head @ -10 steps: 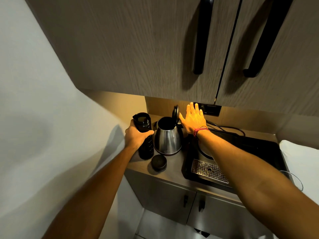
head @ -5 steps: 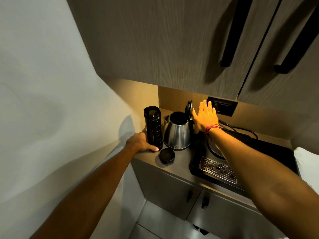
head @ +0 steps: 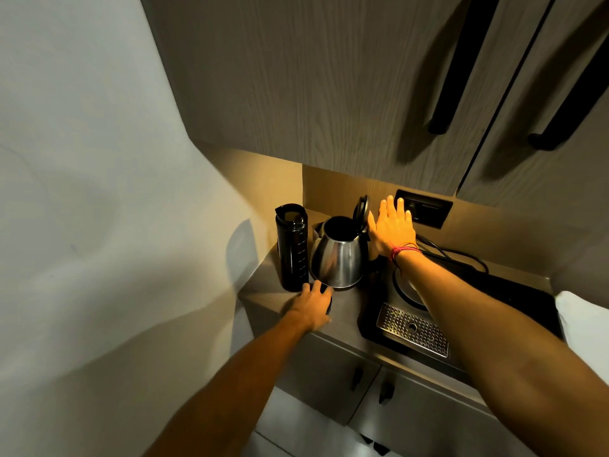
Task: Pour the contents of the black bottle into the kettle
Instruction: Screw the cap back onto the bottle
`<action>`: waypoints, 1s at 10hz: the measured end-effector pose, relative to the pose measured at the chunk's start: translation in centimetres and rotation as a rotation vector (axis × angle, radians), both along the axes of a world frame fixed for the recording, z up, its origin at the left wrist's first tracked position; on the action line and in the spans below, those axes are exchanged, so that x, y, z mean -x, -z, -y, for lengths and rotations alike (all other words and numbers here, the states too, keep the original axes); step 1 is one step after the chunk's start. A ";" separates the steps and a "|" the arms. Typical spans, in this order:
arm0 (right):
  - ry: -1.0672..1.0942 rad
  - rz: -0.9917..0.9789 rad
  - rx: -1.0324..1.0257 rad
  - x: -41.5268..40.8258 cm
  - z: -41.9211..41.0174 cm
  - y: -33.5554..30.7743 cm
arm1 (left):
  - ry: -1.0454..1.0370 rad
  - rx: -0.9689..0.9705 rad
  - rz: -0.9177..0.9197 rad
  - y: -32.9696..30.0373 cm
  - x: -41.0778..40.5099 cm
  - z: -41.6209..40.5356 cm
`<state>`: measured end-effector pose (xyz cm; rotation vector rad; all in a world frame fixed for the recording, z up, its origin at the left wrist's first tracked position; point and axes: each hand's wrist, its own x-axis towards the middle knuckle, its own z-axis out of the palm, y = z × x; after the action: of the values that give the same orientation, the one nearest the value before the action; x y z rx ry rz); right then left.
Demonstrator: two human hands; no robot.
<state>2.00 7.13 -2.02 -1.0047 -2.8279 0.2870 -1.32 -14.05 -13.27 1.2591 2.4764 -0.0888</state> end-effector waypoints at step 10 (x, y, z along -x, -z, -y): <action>0.002 0.015 0.019 -0.2 0.3 -0.6 | -0.073 -0.312 -0.094 -19.4 11.4 0.9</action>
<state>2.15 6.86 -1.41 -1.0177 -2.8427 0.3078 -12.70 -14.93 6.16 1.3076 2.6915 0.2724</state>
